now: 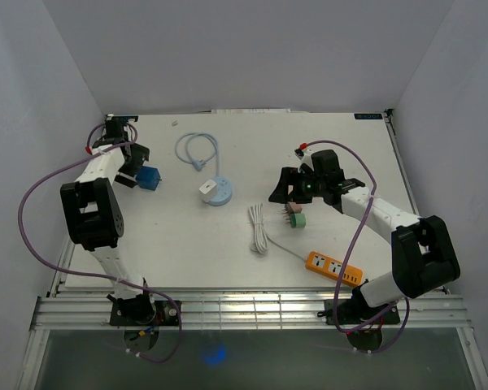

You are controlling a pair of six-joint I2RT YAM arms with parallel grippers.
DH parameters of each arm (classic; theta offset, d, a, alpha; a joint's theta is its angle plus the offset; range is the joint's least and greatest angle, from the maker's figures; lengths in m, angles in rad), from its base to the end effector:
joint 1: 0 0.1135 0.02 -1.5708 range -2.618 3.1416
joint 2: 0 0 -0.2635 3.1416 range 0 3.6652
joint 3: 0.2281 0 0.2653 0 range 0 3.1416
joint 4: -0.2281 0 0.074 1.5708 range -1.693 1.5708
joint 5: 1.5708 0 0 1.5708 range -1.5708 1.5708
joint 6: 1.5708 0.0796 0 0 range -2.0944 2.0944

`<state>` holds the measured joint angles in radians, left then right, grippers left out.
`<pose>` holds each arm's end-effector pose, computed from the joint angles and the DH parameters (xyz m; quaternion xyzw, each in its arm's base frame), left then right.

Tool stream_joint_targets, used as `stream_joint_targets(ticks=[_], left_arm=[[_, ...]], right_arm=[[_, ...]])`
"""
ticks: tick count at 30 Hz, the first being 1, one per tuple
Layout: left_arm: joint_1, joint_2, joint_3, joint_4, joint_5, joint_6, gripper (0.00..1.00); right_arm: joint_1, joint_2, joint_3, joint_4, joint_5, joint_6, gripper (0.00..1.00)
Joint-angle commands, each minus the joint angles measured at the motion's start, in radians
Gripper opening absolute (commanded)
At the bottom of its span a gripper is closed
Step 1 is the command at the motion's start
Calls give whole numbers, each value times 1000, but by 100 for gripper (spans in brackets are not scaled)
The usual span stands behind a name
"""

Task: Insert the plug

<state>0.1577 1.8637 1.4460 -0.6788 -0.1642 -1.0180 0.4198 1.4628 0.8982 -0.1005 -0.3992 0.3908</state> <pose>0.4190 0.0798 0.1801 -0.5533 0.7954 -0.0252 0.2461 0.3143 0.1741 0.1969 -0.0995 0.8800 0.3329 0.3238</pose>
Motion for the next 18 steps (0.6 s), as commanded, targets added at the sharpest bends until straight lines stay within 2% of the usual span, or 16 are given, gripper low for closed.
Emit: stream_joint_targets(ticks=[1, 8, 9, 10, 12, 13, 18], left_arm=[[-1, 38, 50, 13, 29, 2, 98], [-1, 94, 60, 18, 34, -4, 98], [-1, 100, 62, 16, 34, -2, 95], [0, 104, 62, 16, 34, -4, 84], [-3, 94, 48, 16, 22, -10, 75], [-6, 86, 42, 18, 11, -13, 66], [-33, 11, -1, 19, -72, -10, 48]], right_arm=[[-4, -12, -8, 36, -23, -12, 77], [-3, -32, -19, 30, -21, -12, 77], [-3, -33, -22, 25, -21, -12, 77], [-4, -35, -27, 22, -21, -12, 77], [-4, -39, -28, 13, -20, -15, 77], [-4, -41, -30, -7, -17, -17, 77], [-1, -62, -53, -103, 26, -32, 77]])
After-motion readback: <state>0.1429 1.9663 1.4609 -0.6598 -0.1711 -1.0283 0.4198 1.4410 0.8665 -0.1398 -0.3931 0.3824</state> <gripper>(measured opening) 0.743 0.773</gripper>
